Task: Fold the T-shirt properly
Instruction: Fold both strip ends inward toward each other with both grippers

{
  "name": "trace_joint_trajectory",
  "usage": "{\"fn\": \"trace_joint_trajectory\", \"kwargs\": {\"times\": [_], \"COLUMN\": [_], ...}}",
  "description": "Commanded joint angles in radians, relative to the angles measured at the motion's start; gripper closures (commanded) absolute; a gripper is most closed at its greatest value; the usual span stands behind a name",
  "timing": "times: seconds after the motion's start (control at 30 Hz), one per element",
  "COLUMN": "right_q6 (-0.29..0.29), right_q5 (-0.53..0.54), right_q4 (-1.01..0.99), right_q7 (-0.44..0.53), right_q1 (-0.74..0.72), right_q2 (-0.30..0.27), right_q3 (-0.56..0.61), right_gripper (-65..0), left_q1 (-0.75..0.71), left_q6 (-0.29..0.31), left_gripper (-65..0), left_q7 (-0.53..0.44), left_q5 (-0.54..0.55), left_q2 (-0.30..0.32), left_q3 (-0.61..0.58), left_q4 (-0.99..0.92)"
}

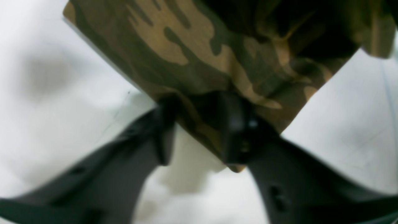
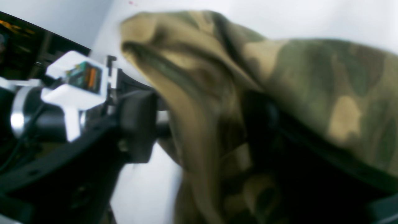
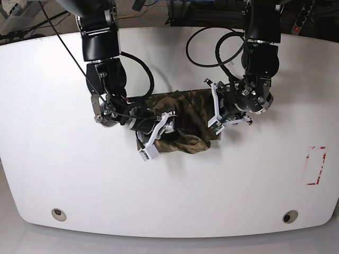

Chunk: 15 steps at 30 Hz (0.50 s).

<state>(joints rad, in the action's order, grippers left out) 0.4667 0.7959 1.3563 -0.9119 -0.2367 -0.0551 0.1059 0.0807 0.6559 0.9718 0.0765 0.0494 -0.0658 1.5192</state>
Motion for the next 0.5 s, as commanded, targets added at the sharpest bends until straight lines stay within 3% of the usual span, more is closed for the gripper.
{"fn": "trace_joint_trajectory", "kwargs": {"times": [0.0, 0.1, 0.37, 0.47], "right_q6": [0.008, 0.008, 0.008, 0.008], "right_q5": [0.006, 0.004, 0.000, -0.003], "right_q4": [0.021, 0.024, 0.117, 0.137], "right_q7": [0.017, 0.017, 0.017, 0.017], "right_q1": [-0.025, -0.026, -0.023, -0.025], "right_q2": [0.019, 0.022, 0.021, 0.021], "right_q3": [0.002, 0.004, 0.025, 0.056], "right_gripper": [-42.5, -41.4, -41.7, -41.7], "left_q1": [0.012, 0.011, -0.003, -0.028], "left_q6": [0.005, -0.002, 0.000, 0.000], "left_gripper": [-34.9, -39.9, -39.9, -39.9], "left_q7": [-0.024, -0.047, -0.049, -0.049], "left_q5": [0.058, 0.119, 0.326, 0.352], "left_q2": [-0.012, -0.012, -0.004, 0.016], "left_q3": [0.039, 0.094, 0.258, 0.311], "left_q4": [0.022, 0.050, 0.129, 0.191]}}
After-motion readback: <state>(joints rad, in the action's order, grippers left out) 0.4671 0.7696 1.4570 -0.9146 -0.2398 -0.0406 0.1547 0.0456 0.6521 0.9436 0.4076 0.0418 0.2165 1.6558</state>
